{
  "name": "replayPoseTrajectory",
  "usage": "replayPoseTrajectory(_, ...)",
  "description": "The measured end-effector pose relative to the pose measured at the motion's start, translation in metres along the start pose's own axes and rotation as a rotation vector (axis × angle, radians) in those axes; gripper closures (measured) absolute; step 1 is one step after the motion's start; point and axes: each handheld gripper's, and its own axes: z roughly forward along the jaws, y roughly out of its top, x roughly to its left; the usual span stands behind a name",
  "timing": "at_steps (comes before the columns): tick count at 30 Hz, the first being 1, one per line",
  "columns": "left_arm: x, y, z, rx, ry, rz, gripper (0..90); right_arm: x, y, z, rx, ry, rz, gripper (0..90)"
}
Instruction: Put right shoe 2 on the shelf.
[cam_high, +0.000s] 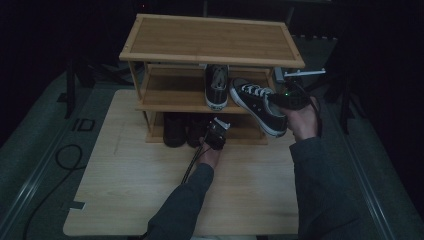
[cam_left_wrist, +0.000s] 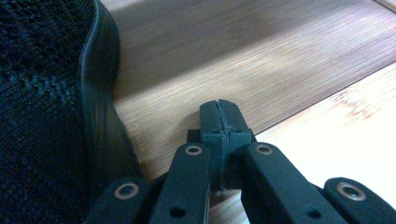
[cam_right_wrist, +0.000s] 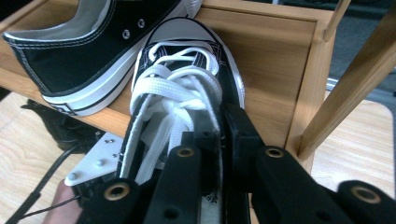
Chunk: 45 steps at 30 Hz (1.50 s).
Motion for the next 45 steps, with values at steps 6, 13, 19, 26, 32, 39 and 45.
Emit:
replayPoseTrajectory(6, 0.000, 0.000, 0.000, 0.000, 0.000, -0.001, 90.0, 0.001, 0.004, -0.007, 0.008, -0.015, -0.040, 76.1)
replayPoseTrajectory(13, 0.000, 0.000, 0.000, 0.000, 0.000, -0.001, 90.0, 0.004, 0.005, -0.011, 0.003, -0.031, -0.073, 74.6)
replayPoseTrajectory(19, 0.000, 0.000, 0.000, -0.001, 0.001, -0.002, 90.0, 0.004, 0.007, -0.010, -0.001, -0.029, -0.067, 74.2)
replayPoseTrajectory(26, 0.000, 0.000, 0.000, -0.001, 0.001, -0.002, 90.0, 0.007, 0.011, -0.008, 0.010, -0.037, -0.085, 72.9)
replayPoseTrajectory(32, 0.000, 0.000, 0.000, -0.002, 0.001, -0.003, 90.0, 0.005, 0.012, -0.009, 0.013, -0.029, -0.082, 72.2)
replayPoseTrajectory(39, 0.000, 0.000, 0.000, -0.001, 0.000, -0.002, 90.0, 0.005, 0.015, -0.013, 0.026, -0.023, -0.087, 71.1)
replayPoseTrajectory(45, 0.000, 0.000, 0.000, -0.001, 0.001, -0.004, 90.0, 0.005, 0.021, -0.026, 0.003, -0.008, -0.086, 69.9)
